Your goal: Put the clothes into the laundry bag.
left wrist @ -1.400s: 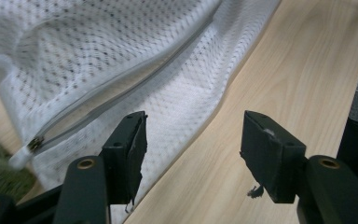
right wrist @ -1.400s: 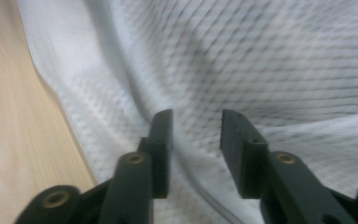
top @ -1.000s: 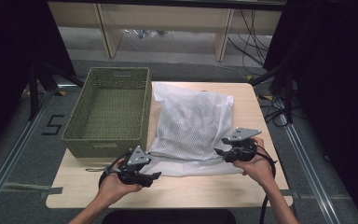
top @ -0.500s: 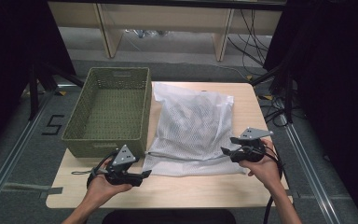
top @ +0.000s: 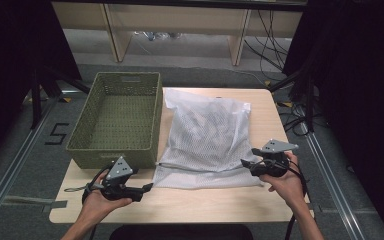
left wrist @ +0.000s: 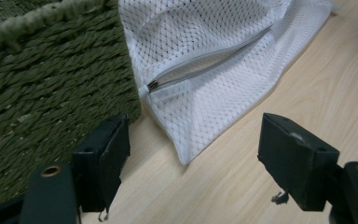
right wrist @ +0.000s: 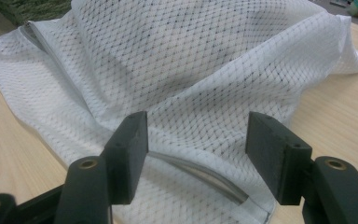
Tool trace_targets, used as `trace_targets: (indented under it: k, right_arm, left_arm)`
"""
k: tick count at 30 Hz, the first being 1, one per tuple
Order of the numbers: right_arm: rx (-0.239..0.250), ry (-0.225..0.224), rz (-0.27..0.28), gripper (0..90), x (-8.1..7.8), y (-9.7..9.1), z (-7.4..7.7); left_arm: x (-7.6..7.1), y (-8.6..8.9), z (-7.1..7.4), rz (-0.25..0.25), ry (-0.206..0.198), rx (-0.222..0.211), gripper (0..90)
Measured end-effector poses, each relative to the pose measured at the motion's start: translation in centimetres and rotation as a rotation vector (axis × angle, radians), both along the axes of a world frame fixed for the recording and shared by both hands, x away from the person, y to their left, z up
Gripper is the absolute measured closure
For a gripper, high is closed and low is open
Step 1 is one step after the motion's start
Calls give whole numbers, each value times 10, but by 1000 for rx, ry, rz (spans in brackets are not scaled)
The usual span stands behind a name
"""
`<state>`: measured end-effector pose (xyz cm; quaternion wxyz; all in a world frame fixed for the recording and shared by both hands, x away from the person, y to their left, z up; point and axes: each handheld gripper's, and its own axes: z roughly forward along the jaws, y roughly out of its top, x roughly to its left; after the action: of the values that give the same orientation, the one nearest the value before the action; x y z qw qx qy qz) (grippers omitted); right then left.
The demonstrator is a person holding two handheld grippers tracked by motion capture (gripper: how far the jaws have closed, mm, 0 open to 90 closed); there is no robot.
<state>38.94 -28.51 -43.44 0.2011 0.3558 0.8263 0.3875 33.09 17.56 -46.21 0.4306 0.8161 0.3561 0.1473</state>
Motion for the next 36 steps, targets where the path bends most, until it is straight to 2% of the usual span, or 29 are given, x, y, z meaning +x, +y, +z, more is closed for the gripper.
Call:
trace_targets:
  k: [1, 2, 3, 4, 5, 6, 7, 9, 10, 14, 15, 16, 18, 21, 22, 25, 27, 28, 29, 31, 32, 33, 36]
  right_arm:
    - [-1, -8, 1, 405, -1, 0, -1]
    - [9, 7, -17, 402, -3, 1, -1]
    - [8, -2, -3, 398, -3, 1, -2]
    - [12, 3, -11, 396, -5, 2, -2]
    - [10, -3, 0, 396, -6, 1, -3]
    - [18, 5, -5, 393, -8, 2, -4]
    - [18, 3, -9, 391, -10, 3, -5]
    - [23, 3, 7, 389, -13, 4, -7]
    - [28, 5, 10, 388, -15, 4, -8]
    - [43, 13, 9, 380, -26, 8, -12]
    - [42, 8, 23, 378, -27, 8, -13]
    - [47, 7, 34, 377, -30, 9, -14]
    - [59, 33, 35, 373, -37, 11, -17]
    - [48, 40, 70, 370, -45, 13, -21]
    - [59, 50, 64, 369, -49, 15, -23]
    - [44, 46, 76, 362, -56, 15, -26]
    - [39, 61, 75, 360, -62, 17, -29]
    - [27, 61, 87, 360, -63, 17, -30]
    - [19, 63, 92, 358, -65, 18, -31]
    - [15, 85, 91, 353, -69, 19, -32]
    - [0, 72, 98, 352, -70, 20, -34]
    - [-5, 84, 99, 349, -71, 20, -34]
    - [-21, 86, 110, 346, -72, 21, -36]
  left_arm:
    - [-1, 1, -1, -3, -1, -26, 241]
    - [-1, 3, -1, 4, 2, -13, 238]
    - [-2, 4, -1, 5, -4, -21, 238]
    - [-3, 6, 0, 1, -3, -3, 236]
    - [-4, 5, -2, 9, -14, -32, 232]
    - [-3, 8, -1, -13, -15, -8, 228]
    - [-3, 8, -1, -13, -15, -8, 226]
    - [-8, 7, -2, 11, -7, -26, 220]
    - [-9, 7, -4, 4, -9, -35, 217]
    - [-15, 5, -7, -3, -17, -20, 193]
    - [-15, 5, -7, -3, -17, -20, 178]
    - [-17, 5, -8, -15, -21, 9, 169]
    - [-21, 1, -9, -17, -20, -2, 164]
    - [-27, -1, -12, -50, -18, 28, 164]
    - [-30, -3, -13, -43, -24, 25, 165]
    - [-36, -4, -13, -57, -34, 23, 165]
    - [-39, -4, -13, -60, -35, 44, 165]
    - [-40, -6, -14, -56, -35, 20, 165]
    - [-41, -6, -14, -59, -35, 41, 165]
    - [-41, -8, -14, -57, -44, 30, 165]
    - [-41, -8, -14, -57, -44, 30, 165]
    - [-40, -8, -13, -60, -35, 52, 166]
    - [-40, -9, -13, -65, -42, 47, 166]
